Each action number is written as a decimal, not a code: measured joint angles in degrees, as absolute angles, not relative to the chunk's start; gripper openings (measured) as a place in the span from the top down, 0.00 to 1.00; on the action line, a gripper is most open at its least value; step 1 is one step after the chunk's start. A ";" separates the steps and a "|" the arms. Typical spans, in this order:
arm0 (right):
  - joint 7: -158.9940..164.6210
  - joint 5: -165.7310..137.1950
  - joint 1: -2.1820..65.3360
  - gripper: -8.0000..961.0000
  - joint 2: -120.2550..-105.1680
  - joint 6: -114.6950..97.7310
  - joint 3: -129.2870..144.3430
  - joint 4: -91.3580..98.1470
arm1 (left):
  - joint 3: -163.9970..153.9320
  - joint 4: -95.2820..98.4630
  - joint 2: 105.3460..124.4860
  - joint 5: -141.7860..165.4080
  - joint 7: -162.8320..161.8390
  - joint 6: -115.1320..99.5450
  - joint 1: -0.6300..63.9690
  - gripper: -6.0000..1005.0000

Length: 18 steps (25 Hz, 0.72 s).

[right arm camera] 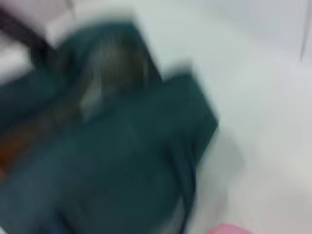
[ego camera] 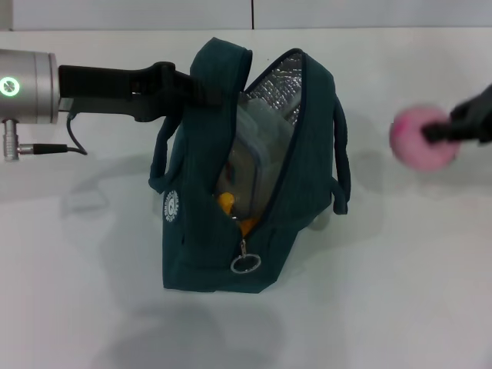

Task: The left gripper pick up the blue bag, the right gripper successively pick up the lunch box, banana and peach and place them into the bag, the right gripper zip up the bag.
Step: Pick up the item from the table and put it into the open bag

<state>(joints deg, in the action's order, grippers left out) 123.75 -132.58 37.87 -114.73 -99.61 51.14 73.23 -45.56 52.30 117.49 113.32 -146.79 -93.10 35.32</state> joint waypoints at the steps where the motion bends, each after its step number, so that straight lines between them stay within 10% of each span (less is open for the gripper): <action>1: 122.57 -129.00 37.27 0.80 -114.39 -100.57 48.17 73.44 | -45.58 52.29 117.49 113.23 -146.79 -93.12 35.30 0.95; 6: 116.50 -107.24 34.04 0.86 -113.19 -102.99 43.89 72.60 | -45.61 51.52 117.48 112.78 -146.78 -93.16 35.37 0.95; 18: 104.49 -96.16 39.40 0.94 -115.45 -95.63 60.24 61.85 | -45.37 50.19 117.18 112.75 -146.16 -92.97 36.16 0.95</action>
